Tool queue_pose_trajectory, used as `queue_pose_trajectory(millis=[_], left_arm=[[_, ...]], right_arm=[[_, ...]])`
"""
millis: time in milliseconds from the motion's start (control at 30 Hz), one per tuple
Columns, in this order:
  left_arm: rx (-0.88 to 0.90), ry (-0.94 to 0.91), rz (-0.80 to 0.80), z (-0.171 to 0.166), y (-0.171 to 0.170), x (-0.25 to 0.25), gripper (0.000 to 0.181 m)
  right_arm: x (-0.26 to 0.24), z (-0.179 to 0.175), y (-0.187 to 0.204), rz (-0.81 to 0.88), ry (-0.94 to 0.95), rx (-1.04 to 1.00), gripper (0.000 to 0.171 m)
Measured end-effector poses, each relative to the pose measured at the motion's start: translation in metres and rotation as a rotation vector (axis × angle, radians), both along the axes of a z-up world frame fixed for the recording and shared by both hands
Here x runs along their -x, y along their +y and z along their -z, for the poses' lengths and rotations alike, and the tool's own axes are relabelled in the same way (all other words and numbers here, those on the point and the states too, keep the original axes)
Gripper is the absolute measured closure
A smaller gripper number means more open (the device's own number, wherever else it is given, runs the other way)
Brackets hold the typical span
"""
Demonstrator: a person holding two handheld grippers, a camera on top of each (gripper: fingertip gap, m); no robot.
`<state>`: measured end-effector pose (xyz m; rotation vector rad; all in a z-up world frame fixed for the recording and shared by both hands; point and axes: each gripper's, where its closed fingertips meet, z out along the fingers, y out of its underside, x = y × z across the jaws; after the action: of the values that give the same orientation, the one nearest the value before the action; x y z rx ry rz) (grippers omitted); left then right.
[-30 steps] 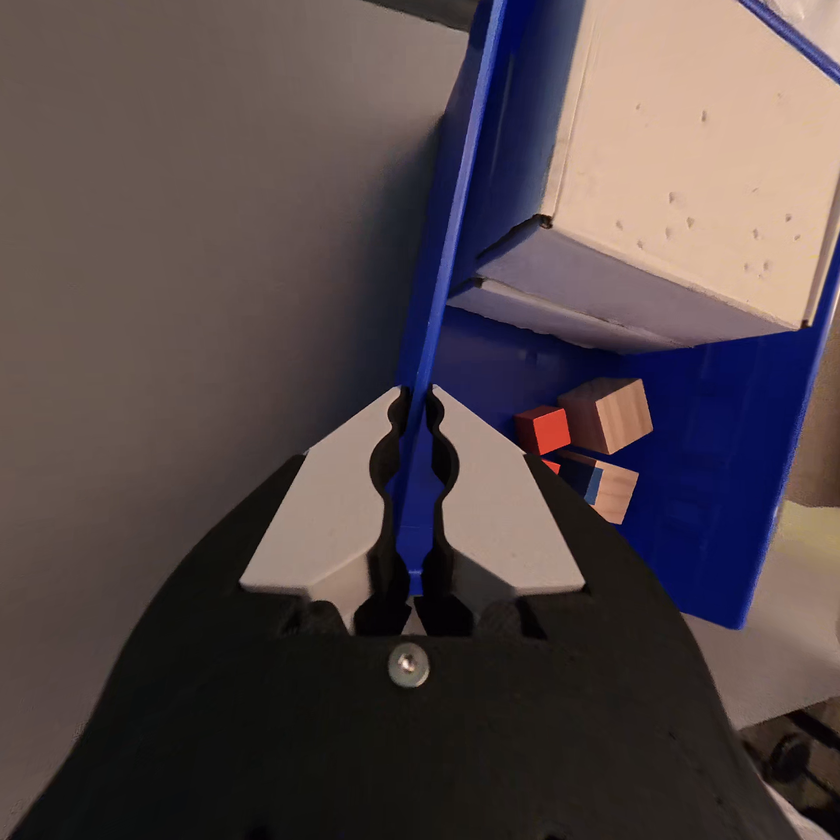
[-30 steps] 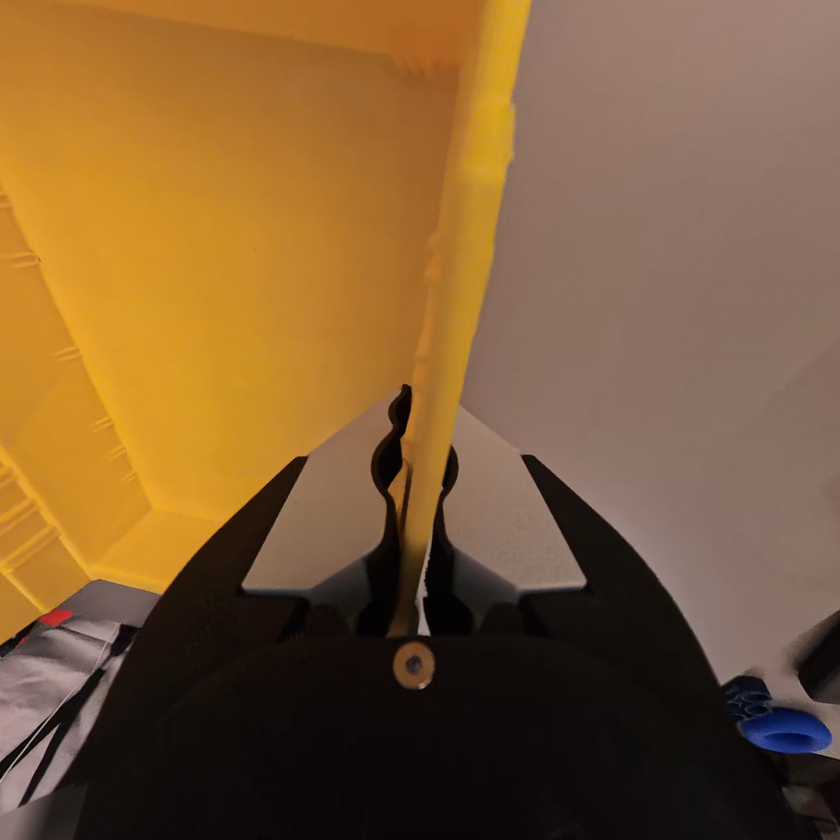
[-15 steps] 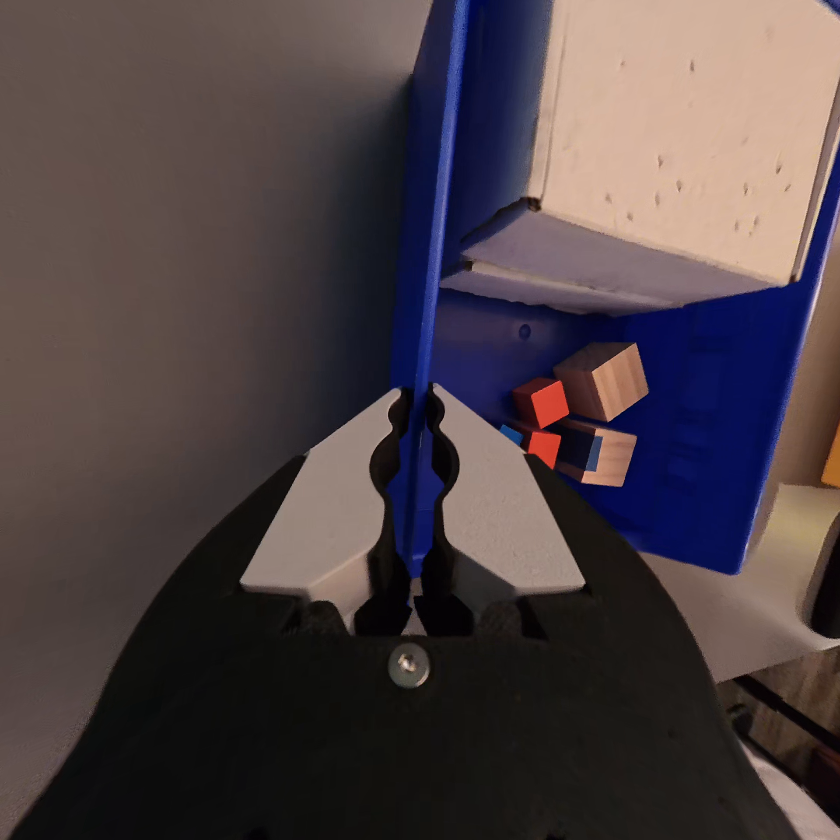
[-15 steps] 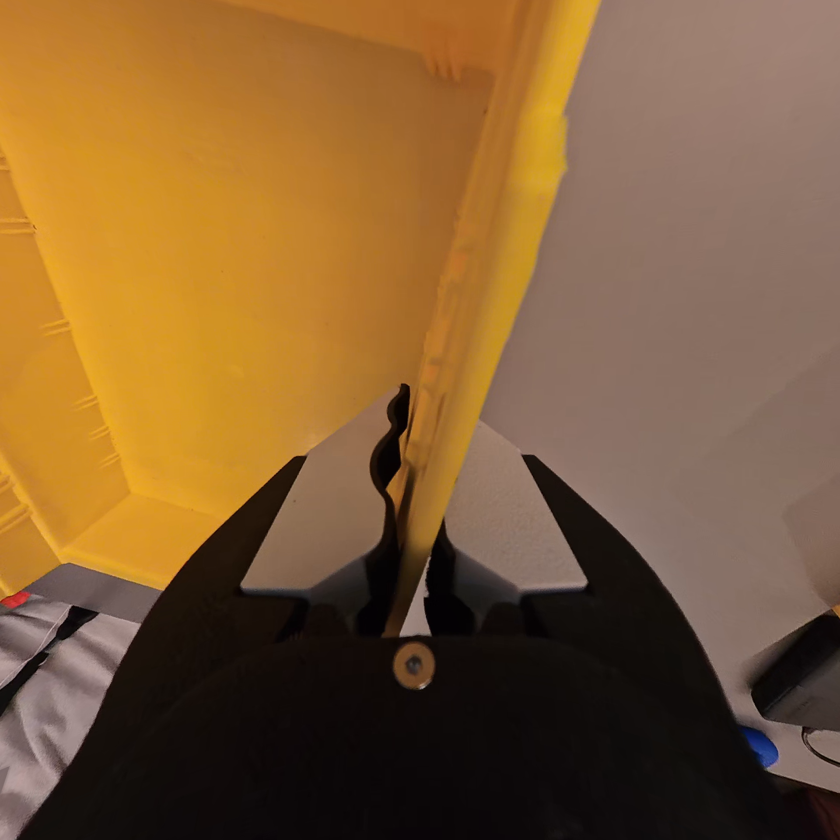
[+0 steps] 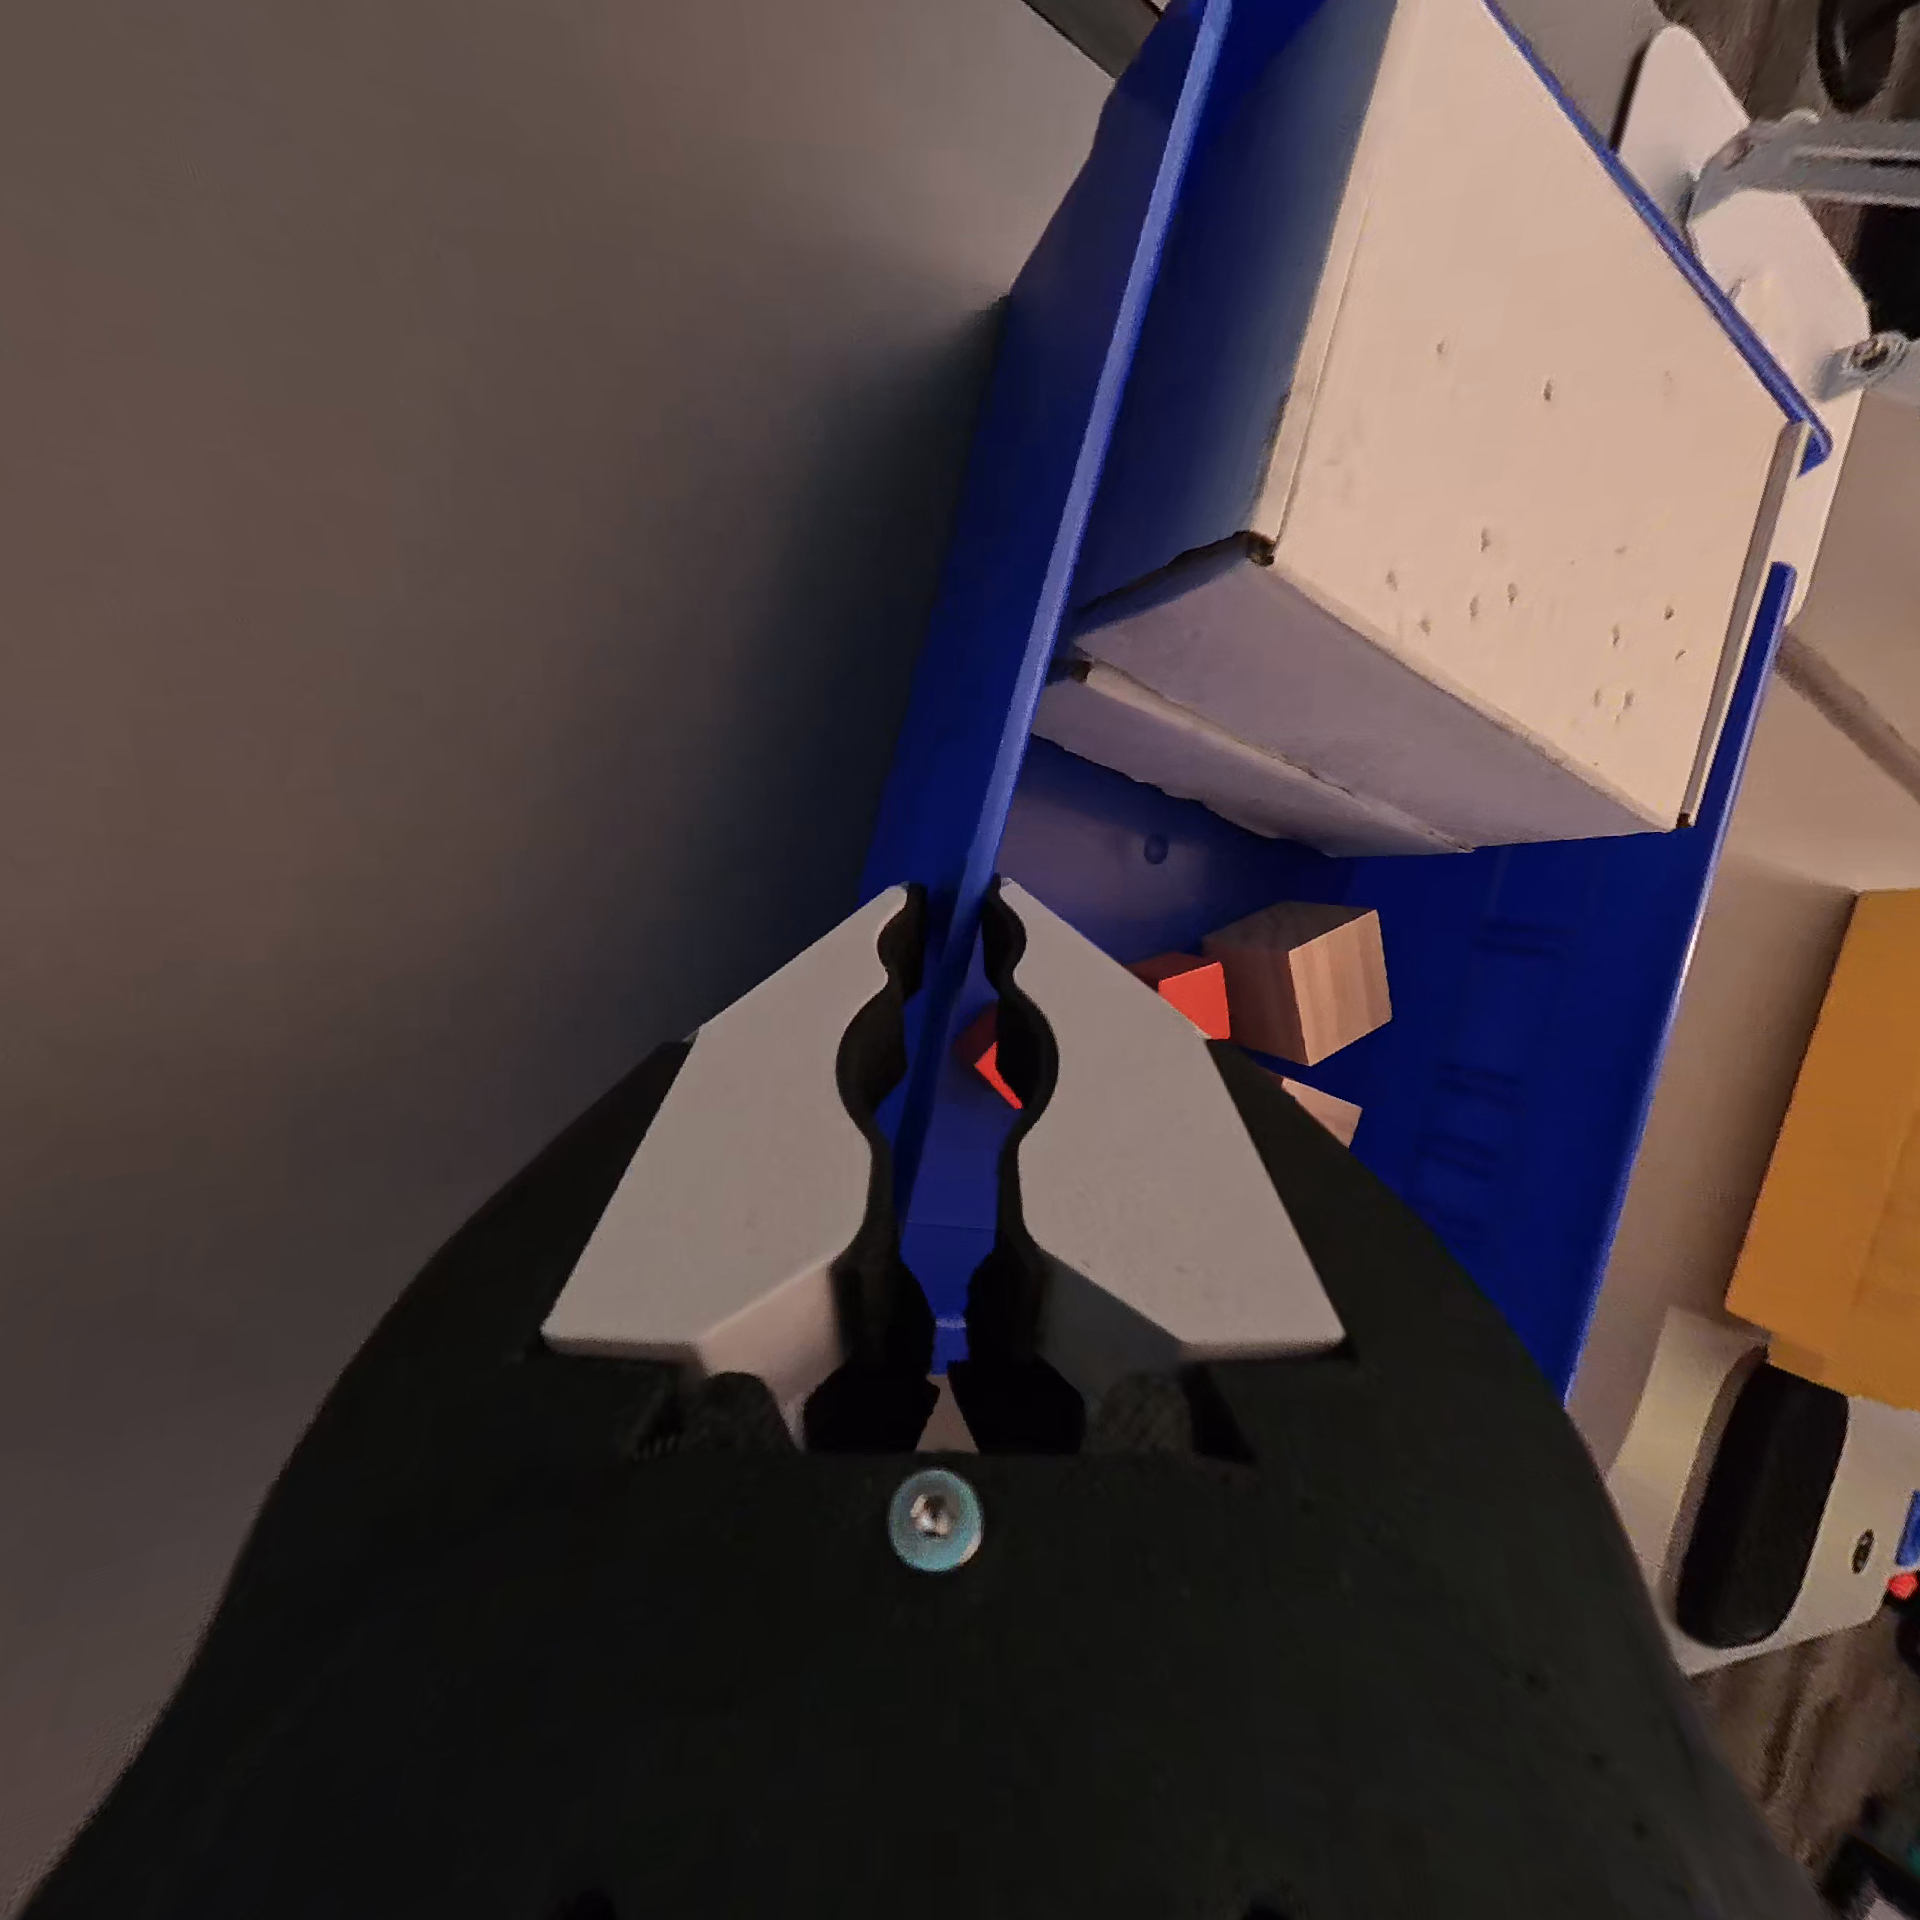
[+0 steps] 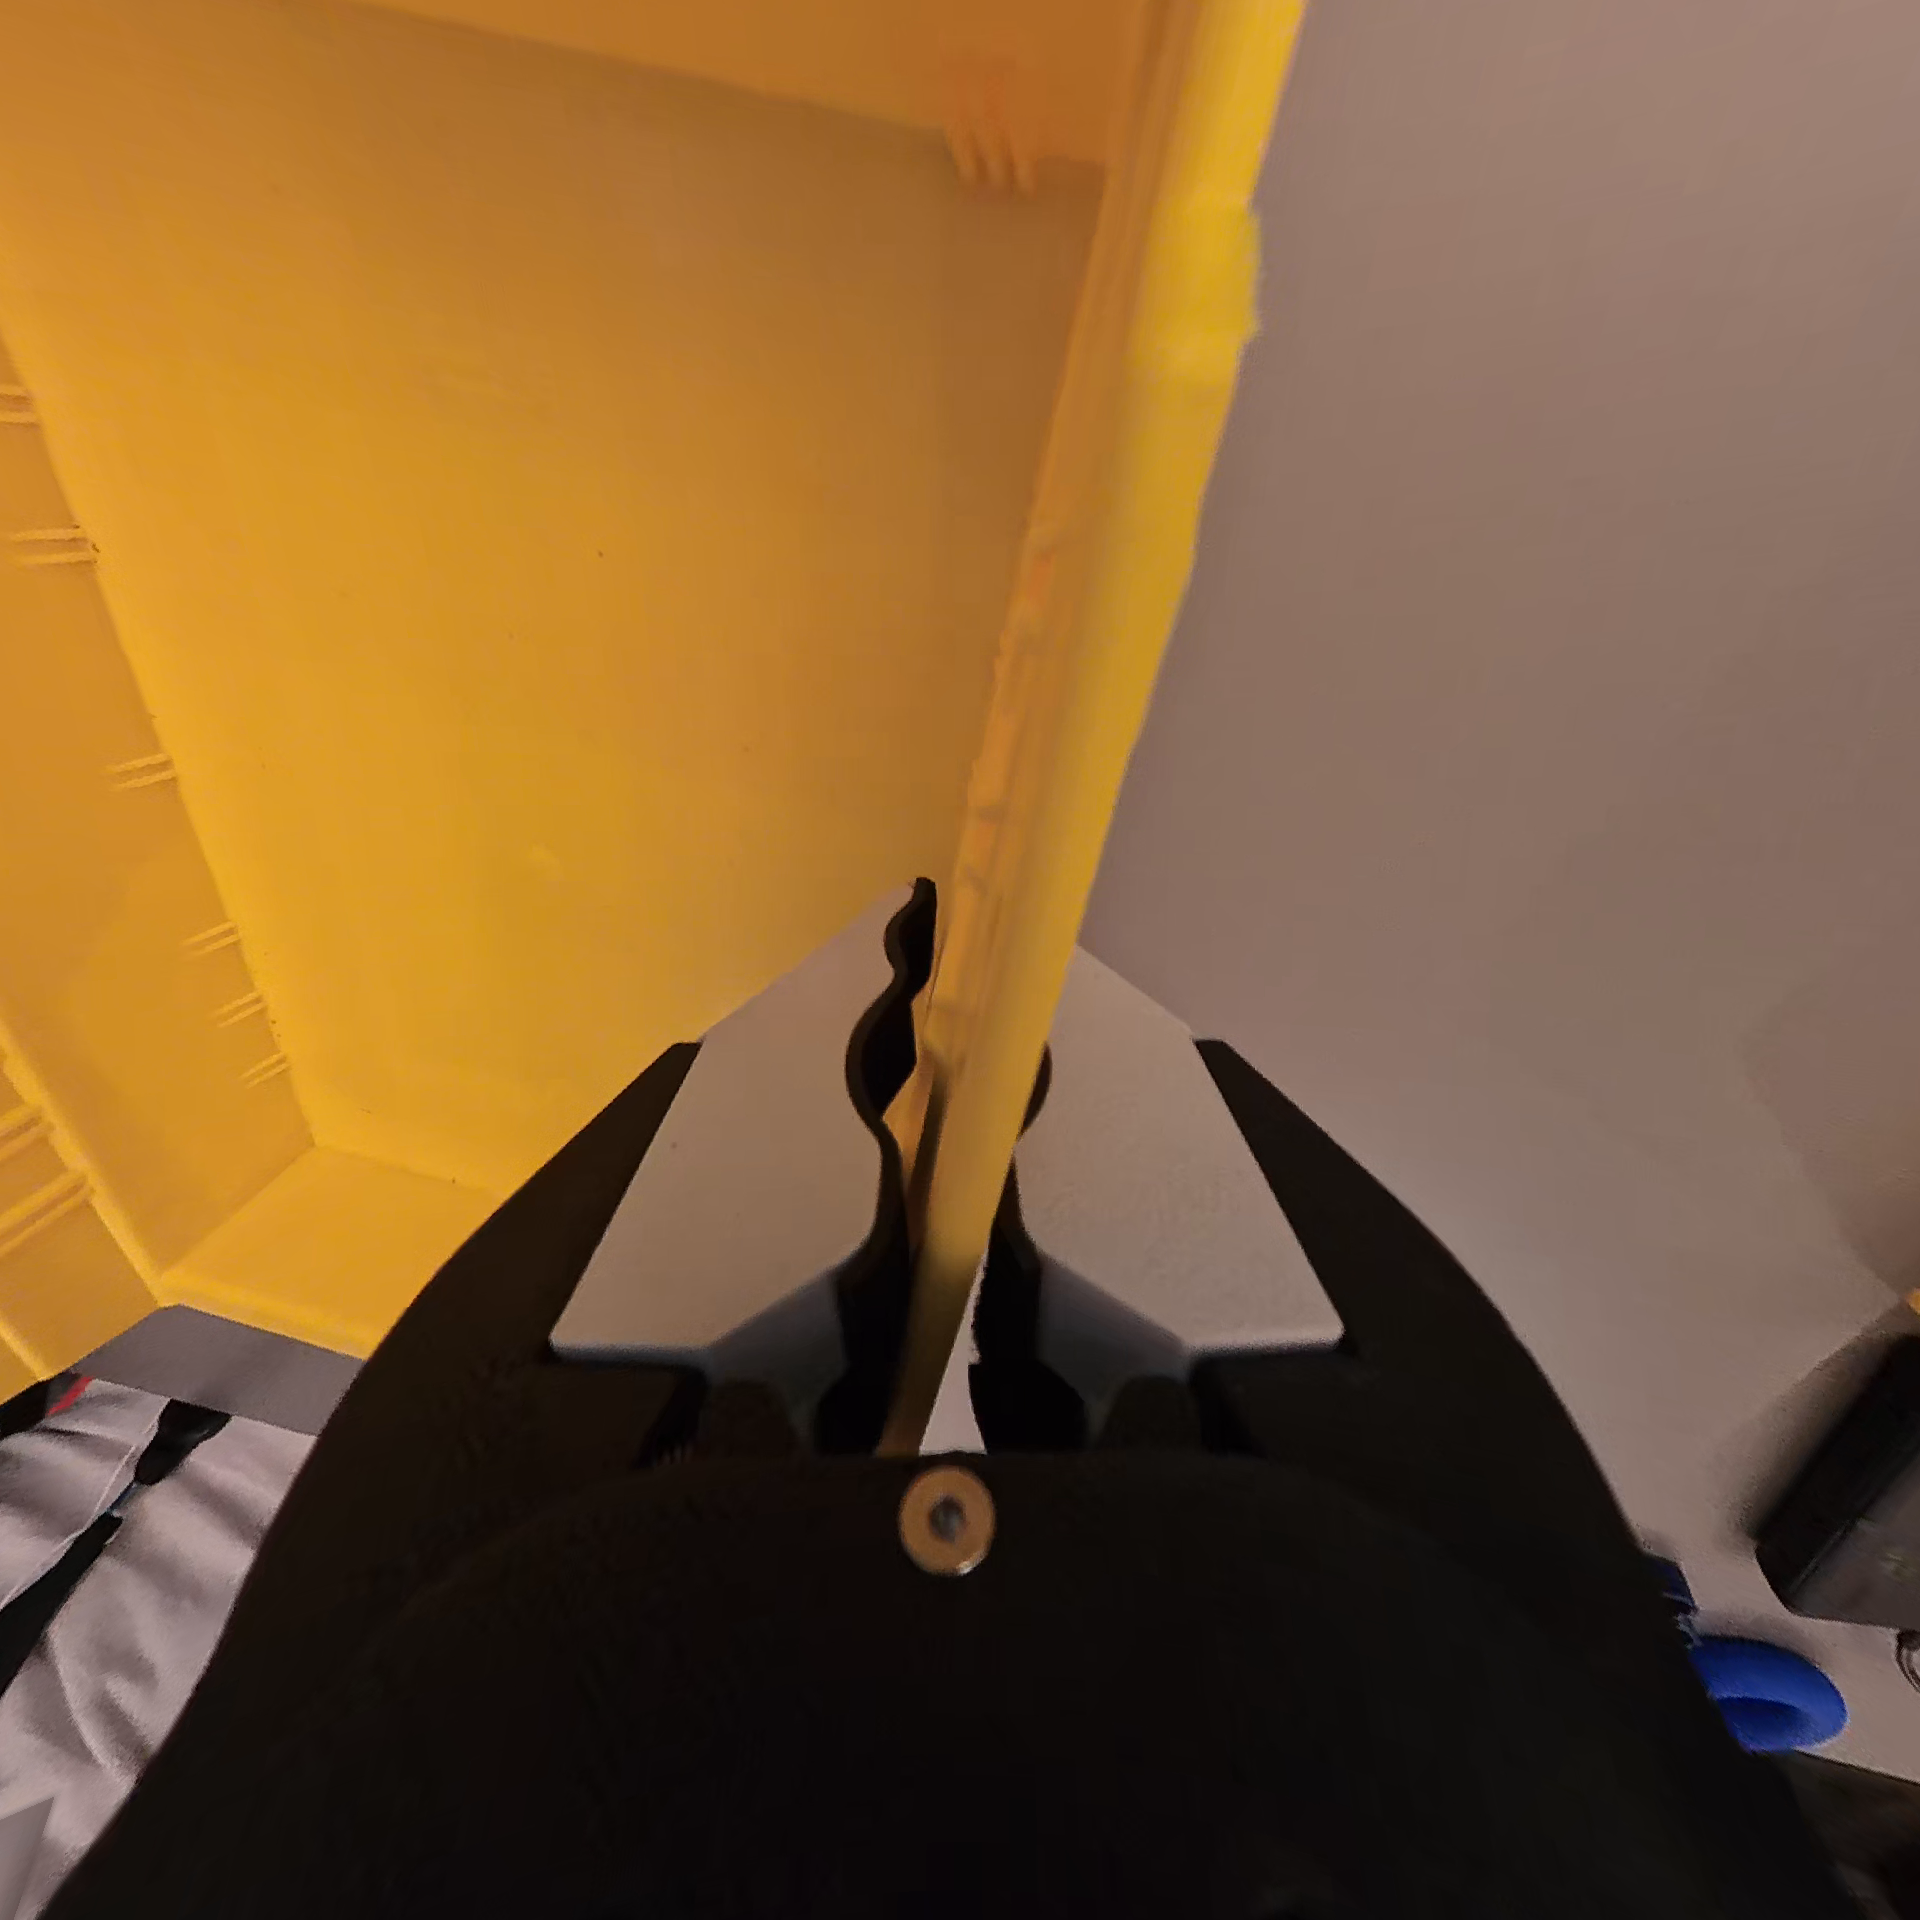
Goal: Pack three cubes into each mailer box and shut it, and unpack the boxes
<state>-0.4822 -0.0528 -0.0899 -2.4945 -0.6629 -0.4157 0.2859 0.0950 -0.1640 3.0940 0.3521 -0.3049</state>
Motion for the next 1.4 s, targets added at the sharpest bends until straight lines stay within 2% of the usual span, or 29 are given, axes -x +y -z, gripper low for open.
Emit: queue_pose_trajectory(millis=[100, 233, 400, 733, 1133, 1400], left_arm=[[0.009, 0.001, -0.014, 0.0, -0.001, -0.003, 0.172], [0.076, 0.049, 0.061, 0.001, -0.007, -0.018, 0.174], [0.087, 0.005, 0.123, 0.002, -0.01, -0.032, 0.174], [0.046, 0.082, 0.119, 0.002, 0.006, -0.019, 0.175], [0.035, 0.102, 0.098, 0.001, -0.005, -0.001, 0.176], [-0.002, 0.119, 0.077, 0.0, 0.001, 0.009, 0.175]], right_arm=[[0.0, 0.0, 0.002, -0.014, -0.03, 0.002, 0.167], [0.001, 0.0, 0.009, 0.005, -0.019, 0.0, 0.168], [0.0, 0.0, 0.014, 0.01, -0.028, 0.009, 0.168], [-0.017, 0.001, 0.017, 0.057, -0.035, -0.007, 0.168], [-0.027, 0.002, 0.008, 0.004, -0.05, 0.04, 0.168], [-0.028, 0.003, 0.009, -0.035, -0.066, 0.042, 0.167]])
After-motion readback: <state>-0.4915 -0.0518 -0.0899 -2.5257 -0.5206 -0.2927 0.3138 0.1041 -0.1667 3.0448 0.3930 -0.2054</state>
